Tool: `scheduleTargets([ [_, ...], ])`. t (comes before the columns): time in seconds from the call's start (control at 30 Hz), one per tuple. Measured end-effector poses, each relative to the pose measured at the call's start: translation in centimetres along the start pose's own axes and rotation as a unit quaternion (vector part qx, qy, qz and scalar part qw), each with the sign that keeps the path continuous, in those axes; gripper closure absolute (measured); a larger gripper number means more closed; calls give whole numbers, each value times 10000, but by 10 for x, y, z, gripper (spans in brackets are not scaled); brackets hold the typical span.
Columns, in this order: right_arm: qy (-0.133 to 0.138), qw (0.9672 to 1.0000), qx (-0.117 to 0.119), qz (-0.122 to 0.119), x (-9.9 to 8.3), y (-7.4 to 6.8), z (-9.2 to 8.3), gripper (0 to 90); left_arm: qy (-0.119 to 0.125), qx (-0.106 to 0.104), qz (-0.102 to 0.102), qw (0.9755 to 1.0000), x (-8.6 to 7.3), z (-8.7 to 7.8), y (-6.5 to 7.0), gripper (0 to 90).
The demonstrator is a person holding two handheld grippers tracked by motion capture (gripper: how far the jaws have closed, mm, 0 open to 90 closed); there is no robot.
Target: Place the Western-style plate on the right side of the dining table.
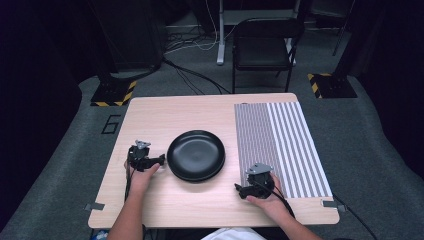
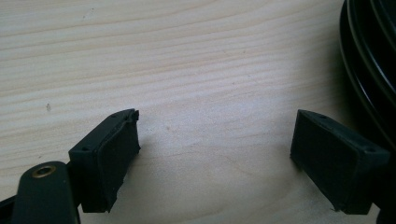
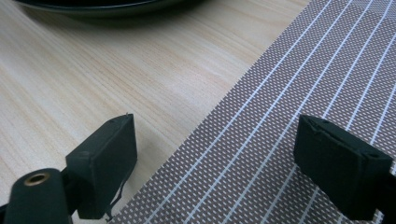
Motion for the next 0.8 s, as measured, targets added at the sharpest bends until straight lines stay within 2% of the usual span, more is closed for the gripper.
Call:
scheduleTargets([
  [0.3, -16, 10000, 43, -42, 0, 1, 0, 131, 3, 3, -40, 10000, 0, 0, 0, 155],
  [0.63, 11, 10000, -16, 18, 0, 0, 0, 137, 8, -4, -28, 10000, -1, -1, 0, 161],
  [0.8, 19, 10000, -14, -5, 0, 0, 0, 138, 54, -10, -21, 10000, -1, -2, 0, 196],
])
Point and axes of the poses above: each handheld gripper's, and its own axes: z roughly forward along the jaws, x roughly out of its top, y roughly to its right, the point moved 2 cm from there along z, roughly forward along the jaws, and after that the axes turned 5 degrees about z, right-handed, at the moved point
